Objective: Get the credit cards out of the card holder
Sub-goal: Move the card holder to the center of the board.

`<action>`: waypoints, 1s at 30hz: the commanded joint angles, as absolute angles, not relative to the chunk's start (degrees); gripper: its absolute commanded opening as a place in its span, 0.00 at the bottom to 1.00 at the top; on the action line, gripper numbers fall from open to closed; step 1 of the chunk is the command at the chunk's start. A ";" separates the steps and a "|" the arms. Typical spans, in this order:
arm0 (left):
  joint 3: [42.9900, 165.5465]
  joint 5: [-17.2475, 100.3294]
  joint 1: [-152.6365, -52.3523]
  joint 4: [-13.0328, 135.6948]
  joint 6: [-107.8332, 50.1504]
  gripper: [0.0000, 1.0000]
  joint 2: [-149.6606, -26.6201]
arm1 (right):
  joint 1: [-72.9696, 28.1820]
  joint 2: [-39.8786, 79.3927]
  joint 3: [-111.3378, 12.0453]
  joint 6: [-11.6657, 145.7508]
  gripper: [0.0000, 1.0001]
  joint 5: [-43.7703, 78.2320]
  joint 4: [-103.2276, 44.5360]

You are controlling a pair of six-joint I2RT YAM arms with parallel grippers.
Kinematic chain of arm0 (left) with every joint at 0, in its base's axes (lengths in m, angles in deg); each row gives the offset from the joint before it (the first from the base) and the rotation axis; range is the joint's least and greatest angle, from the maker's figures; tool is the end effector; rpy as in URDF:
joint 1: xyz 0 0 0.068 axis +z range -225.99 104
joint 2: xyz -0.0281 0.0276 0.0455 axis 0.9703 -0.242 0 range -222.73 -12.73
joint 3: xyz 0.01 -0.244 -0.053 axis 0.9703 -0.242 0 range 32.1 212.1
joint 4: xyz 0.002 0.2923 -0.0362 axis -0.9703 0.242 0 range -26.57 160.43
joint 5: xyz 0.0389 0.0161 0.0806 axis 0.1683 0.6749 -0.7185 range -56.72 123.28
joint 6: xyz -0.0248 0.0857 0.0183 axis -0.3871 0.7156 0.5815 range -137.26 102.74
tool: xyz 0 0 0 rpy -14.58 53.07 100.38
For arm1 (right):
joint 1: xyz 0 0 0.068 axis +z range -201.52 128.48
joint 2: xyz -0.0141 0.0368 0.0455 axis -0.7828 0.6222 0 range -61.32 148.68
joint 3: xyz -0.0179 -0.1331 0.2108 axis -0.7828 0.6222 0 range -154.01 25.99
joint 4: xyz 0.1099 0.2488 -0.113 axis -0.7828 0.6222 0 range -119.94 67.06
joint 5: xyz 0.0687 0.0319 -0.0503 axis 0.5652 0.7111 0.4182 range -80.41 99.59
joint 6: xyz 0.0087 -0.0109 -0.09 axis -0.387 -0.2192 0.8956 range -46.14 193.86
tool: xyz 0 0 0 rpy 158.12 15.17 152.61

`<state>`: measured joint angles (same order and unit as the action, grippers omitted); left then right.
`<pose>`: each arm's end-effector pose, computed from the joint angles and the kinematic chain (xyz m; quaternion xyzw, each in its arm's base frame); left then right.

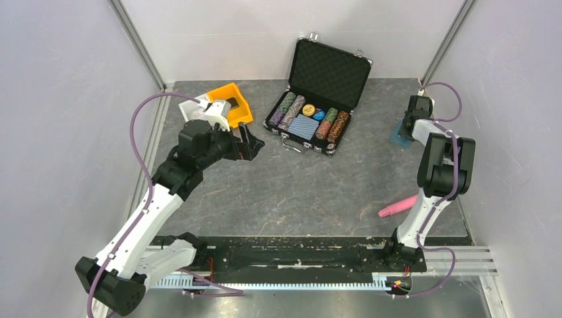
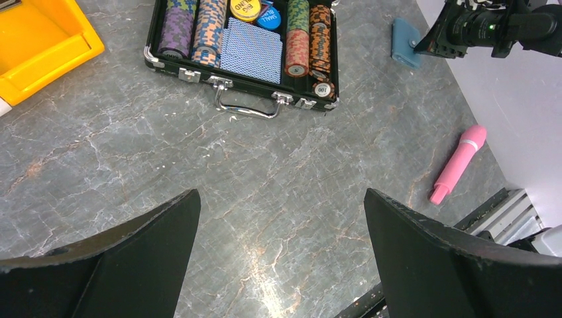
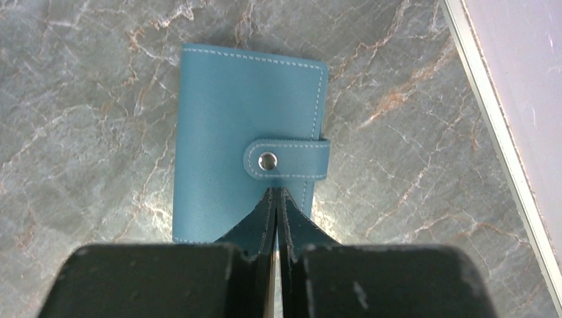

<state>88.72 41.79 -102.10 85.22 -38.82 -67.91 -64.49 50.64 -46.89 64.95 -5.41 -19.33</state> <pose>0.2698 -0.1454 0.3240 0.0748 0.8162 -0.2859 0.4964 0.4473 -0.1247 0.0898 0.2207 0.9053 -0.1346 0.3370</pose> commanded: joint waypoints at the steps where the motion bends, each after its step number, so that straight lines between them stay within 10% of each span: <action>1: 90.19 41.26 -102.47 84.01 -40.03 1.00 -66.28 | -64.62 46.72 -46.62 66.31 0.07 -4.19 -17.87; 10: 90.46 40.92 -102.65 84.52 -39.34 1.00 -65.85 | -64.66 49.06 -52.89 65.16 0.33 -4.44 -16.50; 30: 90.90 41.31 -102.63 85.14 -39.30 1.00 -66.69 | -64.47 58.97 -58.43 63.64 0.42 -7.91 -11.94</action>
<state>88.72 41.31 -102.45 85.74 -38.80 -66.80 -64.38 56.82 -56.84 64.36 -5.70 -14.04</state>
